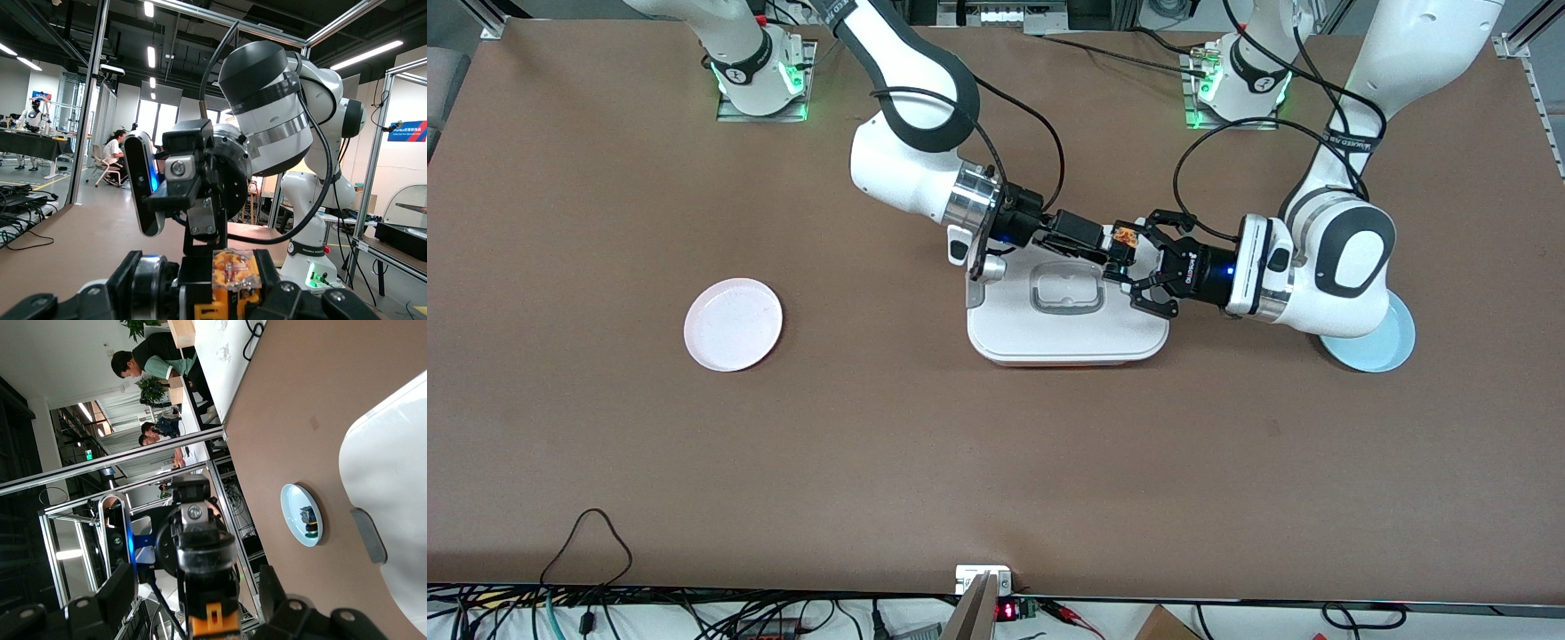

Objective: Transfer orange switch to right arm and place
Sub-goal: 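Grasp the switch with the right gripper and open the left gripper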

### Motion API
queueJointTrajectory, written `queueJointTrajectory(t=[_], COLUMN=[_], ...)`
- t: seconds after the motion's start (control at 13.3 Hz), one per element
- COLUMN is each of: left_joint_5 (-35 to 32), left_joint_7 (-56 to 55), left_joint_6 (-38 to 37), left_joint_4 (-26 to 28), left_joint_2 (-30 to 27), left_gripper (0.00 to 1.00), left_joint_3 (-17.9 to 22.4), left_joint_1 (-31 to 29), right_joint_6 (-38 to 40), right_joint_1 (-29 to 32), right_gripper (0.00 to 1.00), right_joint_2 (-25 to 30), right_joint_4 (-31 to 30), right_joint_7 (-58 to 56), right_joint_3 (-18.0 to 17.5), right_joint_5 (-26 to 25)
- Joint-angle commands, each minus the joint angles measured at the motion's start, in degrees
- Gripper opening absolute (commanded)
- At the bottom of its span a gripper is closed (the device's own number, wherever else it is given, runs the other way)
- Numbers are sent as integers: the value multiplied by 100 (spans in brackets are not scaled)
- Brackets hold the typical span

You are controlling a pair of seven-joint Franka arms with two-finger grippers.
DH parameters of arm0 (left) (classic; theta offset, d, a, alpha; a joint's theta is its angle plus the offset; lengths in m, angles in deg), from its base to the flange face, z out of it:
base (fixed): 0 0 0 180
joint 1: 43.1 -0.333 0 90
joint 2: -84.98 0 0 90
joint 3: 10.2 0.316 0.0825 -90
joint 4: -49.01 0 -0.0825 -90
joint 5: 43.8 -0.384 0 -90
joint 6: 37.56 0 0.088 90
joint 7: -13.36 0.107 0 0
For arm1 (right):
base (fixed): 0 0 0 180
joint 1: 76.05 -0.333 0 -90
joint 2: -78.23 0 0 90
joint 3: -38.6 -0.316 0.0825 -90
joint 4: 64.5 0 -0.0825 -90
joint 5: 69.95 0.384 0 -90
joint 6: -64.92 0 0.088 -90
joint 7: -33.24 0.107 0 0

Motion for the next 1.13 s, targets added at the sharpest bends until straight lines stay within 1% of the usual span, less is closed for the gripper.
queueJointTrajectory(t=[0.0, 0.15, 0.38, 0.6, 0.68, 0.75, 0.83, 0.9, 1.05], left_joint_5=[240, 240, 240, 240, 240, 231, 240, 240, 240], left_joint_7=[178, 178, 178, 187, 196, 178, 178, 187, 187], left_joint_6=[-22, -22, -22, -22, -22, -22, -14, 4, 4], left_joint_4=[104, 113, 113, 122, 122, 113, 113, 122, 122], left_joint_2=[-69, -69, -69, -69, -77, -77, -77, -77, -86], left_gripper=[0, 0, 0, 0, 5, 33, 80, 100, 100], left_joint_3=[46, 46, 46, 46, 46, 54, 55, 63, 63], left_joint_1=[109, 109, 109, 109, 109, 109, 101, 74, 65], right_joint_6=[-114, -123, -123, -123, -114, -114, -114, -106, -88], right_joint_1=[-57, -66, -66, -74, -66, -66, -57, -48, 22], right_gripper=[67, 52, 25, 3, 0, 0, 0, 0, 0], right_joint_2=[-209, -209, -200, -191, -191, -191, -183, -183, -174], right_joint_4=[340, 340, 340, 340, 340, 340, 340, 340, 340], right_joint_7=[15, 7, -37, -73, -81, -81, -81, -81, -81], right_joint_3=[39, 48, 48, 48, 48, 56, 56, 65, 74], right_joint_5=[114, 114, 96, 70, 61, 44, 35, 35, 35])
